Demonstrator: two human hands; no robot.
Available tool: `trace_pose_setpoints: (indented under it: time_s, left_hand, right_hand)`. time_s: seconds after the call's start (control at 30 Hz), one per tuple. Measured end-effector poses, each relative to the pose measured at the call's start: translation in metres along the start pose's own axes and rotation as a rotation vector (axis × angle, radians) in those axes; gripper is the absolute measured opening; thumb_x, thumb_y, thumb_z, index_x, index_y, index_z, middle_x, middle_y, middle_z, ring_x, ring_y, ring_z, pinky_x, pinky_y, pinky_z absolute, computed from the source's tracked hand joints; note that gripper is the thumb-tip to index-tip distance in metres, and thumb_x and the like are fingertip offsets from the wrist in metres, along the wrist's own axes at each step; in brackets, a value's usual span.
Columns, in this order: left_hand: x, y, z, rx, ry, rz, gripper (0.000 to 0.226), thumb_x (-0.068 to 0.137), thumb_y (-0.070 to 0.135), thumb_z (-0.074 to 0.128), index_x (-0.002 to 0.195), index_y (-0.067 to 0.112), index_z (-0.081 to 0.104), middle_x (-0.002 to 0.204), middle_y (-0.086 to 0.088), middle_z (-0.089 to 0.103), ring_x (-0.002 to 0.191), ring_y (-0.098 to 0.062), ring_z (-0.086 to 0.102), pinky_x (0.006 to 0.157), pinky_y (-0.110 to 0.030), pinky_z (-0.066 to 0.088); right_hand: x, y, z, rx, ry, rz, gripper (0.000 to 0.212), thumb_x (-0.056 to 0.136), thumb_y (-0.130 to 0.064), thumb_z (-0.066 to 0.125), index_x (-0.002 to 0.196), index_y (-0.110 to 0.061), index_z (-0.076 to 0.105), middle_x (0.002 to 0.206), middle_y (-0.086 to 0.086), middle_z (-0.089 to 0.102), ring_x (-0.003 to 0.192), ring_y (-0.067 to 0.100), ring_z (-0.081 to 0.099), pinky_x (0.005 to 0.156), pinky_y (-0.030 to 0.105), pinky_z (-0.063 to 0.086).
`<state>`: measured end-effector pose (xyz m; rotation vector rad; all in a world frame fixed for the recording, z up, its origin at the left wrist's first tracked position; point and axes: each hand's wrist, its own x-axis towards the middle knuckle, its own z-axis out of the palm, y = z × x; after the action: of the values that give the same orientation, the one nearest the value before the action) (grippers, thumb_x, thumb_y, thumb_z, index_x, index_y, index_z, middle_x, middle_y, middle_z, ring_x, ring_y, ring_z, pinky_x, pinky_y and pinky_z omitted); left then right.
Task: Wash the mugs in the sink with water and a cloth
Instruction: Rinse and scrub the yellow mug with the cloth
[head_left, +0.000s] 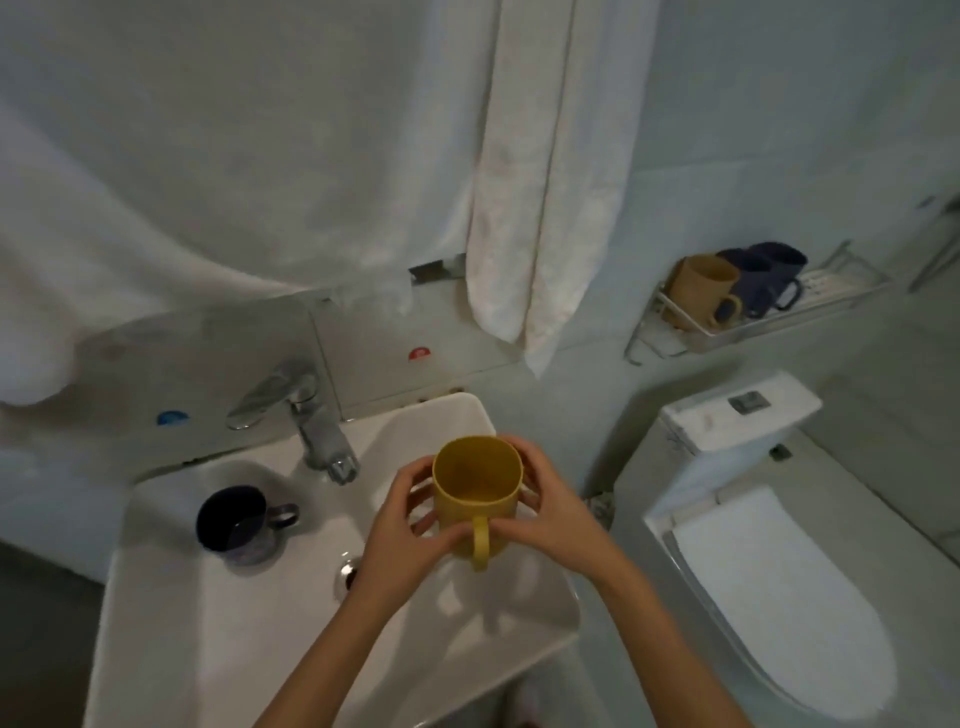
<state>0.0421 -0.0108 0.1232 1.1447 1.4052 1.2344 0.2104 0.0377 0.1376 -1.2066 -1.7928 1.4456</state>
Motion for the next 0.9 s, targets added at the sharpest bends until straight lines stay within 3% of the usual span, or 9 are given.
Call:
trace_pose_setpoints:
  time_s: [0.17,0.33,0.5,0.67,0.8,0.9]
  left_hand:
    - [0.023,0.011,0.045,0.013,-0.083,0.038,0.062,0.07,0.01,0.077,0.12,0.028,0.045,0.118,0.019,0.051,0.107,-0.004,0.053,0.078,-0.011,0.051]
    - [0.054,0.018,0.119,-0.008,-0.15,0.051,0.065,0.069,0.008,0.078,0.12,0.029,0.044,0.118,0.016,0.051,0.107,-0.003,0.053,0.079,-0.013,0.051]
    - [0.086,0.026,0.217,-0.028,-0.205,0.043,0.079,0.067,0.007,0.079,0.128,0.03,0.034,0.12,0.017,0.045,0.107,-0.001,0.05,0.079,-0.014,0.051]
    - [0.104,0.036,0.302,-0.058,-0.264,0.025,0.073,0.061,0.023,0.078,0.122,0.035,0.039,0.125,0.016,0.046,0.111,-0.002,0.05,0.078,-0.012,0.051]
    - [0.123,0.048,0.347,-0.038,-0.283,0.043,0.062,0.069,0.012,0.077,0.116,0.034,0.043,0.122,0.019,0.048,0.109,0.0,0.052,0.078,-0.009,0.049]
    - [0.145,0.054,0.37,0.02,-0.325,0.051,0.062,0.064,0.027,0.078,0.114,0.037,0.043,0.121,0.022,0.048,0.109,-0.003,0.052,0.079,-0.016,0.052]
  right_hand:
    - [-0.006,0.01,-0.049,0.029,0.097,0.001,0.075,0.072,-0.018,0.08,0.132,-0.032,0.037,0.13,-0.019,0.047,0.123,0.004,0.046,0.103,0.026,0.042]
    - [-0.015,0.03,-0.118,0.001,0.212,-0.024,0.084,0.063,-0.042,0.078,0.135,-0.031,0.036,0.138,-0.006,0.042,0.127,0.011,0.043,0.102,0.036,0.044]
    - [-0.024,0.057,-0.219,-0.038,0.227,-0.024,0.075,0.072,-0.014,0.079,0.129,-0.037,0.036,0.129,-0.011,0.042,0.117,0.002,0.047,0.087,0.012,0.047]
    - [-0.033,0.079,-0.308,-0.048,0.215,0.031,0.072,0.073,-0.021,0.077,0.129,-0.037,0.035,0.129,-0.015,0.042,0.111,0.003,0.049,0.08,0.009,0.049]
    - [-0.031,0.089,-0.355,-0.04,0.219,0.041,0.071,0.07,-0.025,0.077,0.126,-0.038,0.036,0.131,-0.012,0.042,0.111,0.002,0.049,0.078,0.006,0.047]
    - [-0.026,0.093,-0.382,-0.022,0.242,0.054,0.066,0.064,-0.035,0.073,0.12,-0.042,0.038,0.126,-0.017,0.043,0.107,-0.001,0.049,0.075,0.004,0.047]
